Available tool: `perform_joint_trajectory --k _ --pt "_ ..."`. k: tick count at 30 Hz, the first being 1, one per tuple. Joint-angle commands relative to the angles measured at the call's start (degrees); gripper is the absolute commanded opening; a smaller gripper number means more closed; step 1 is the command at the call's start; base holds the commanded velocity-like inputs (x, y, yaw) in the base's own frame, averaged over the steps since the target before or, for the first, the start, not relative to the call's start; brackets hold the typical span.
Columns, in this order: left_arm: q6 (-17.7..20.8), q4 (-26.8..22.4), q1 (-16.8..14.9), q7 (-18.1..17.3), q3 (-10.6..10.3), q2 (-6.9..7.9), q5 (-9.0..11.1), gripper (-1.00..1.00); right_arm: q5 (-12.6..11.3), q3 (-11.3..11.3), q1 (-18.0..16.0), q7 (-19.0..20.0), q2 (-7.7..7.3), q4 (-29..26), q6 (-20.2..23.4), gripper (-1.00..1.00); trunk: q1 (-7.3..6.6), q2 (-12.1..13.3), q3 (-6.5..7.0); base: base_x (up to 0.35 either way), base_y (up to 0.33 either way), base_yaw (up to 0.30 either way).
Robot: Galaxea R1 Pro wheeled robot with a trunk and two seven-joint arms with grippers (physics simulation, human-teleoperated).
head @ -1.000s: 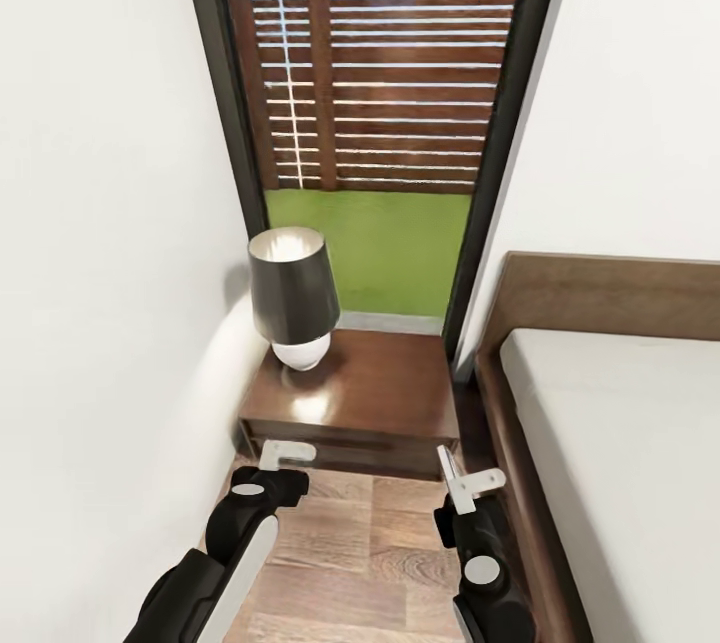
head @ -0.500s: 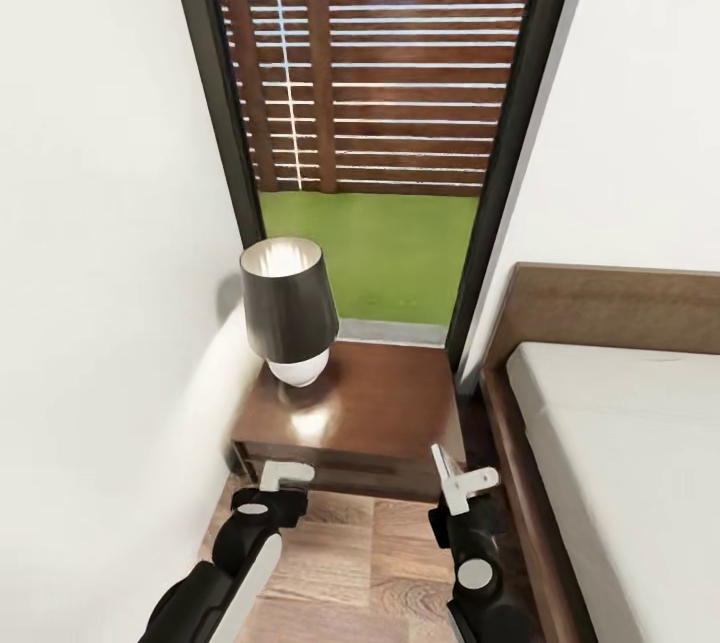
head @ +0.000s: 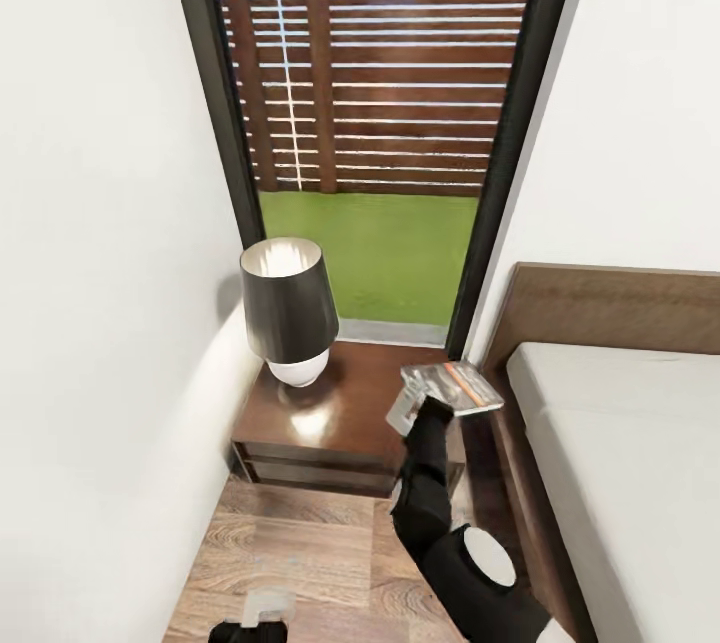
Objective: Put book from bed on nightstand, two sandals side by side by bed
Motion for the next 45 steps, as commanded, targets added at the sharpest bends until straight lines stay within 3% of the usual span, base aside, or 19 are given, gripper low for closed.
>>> perform_joint_trajectory --k 1,5,10,15,31,41,45 --pt "-4.27 4.15 -0.05 -0.46 -0.51 -0.69 0.34 1.00 2.76 0.94 -5.45 1.49 0.14 4.39 1.79 -1.00 0.00 -0.03 -0.05 0.000 0.000 0.000" --pt "-9.77 8.71 -0.05 -1.94 -0.52 -1.37 0.31 1.00 6.62 1.58 -15.15 3.17 0.25 14.49 2.97 -1.00 0.00 -0.03 -0.05 0.000 0.000 0.000" --pt "-11.90 10.10 -0.05 -4.27 -0.48 -1.65 0.27 1.00 7.54 1.64 -24.90 3.17 0.31 30.36 3.21 -1.00 0.00 -0.03 -0.05 0.000 0.000 0.000" --pt "-12.15 10.21 -0.05 -6.50 -0.40 -1.68 0.27 1.00 7.13 1.68 -26.66 3.18 0.36 31.95 1.71 -1.00 0.00 -0.03 -0.05 0.000 0.000 0.000" --pt "-13.91 10.33 -0.05 -6.70 -0.20 -1.64 0.28 1.00 6.98 1.89 -26.51 2.75 0.09 31.91 -2.52 -1.00 0.00 -0.03 -0.05 0.000 0.000 0.000" --pt "-17.17 10.53 -0.05 -6.63 -0.13 -1.63 0.42 1.00 2.34 1.81 -26.50 2.79 0.01 31.94 -3.21 -1.00 0.00 -0.03 -0.05 0.000 0.000 0.059" --pt "-17.37 10.55 -0.05 -6.64 -0.16 -1.65 0.43 1.00 1.78 1.76 -26.50 2.77 -0.15 31.97 -3.97 -1.00 0.00 -0.03 -0.05 0.040 0.000 0.238"
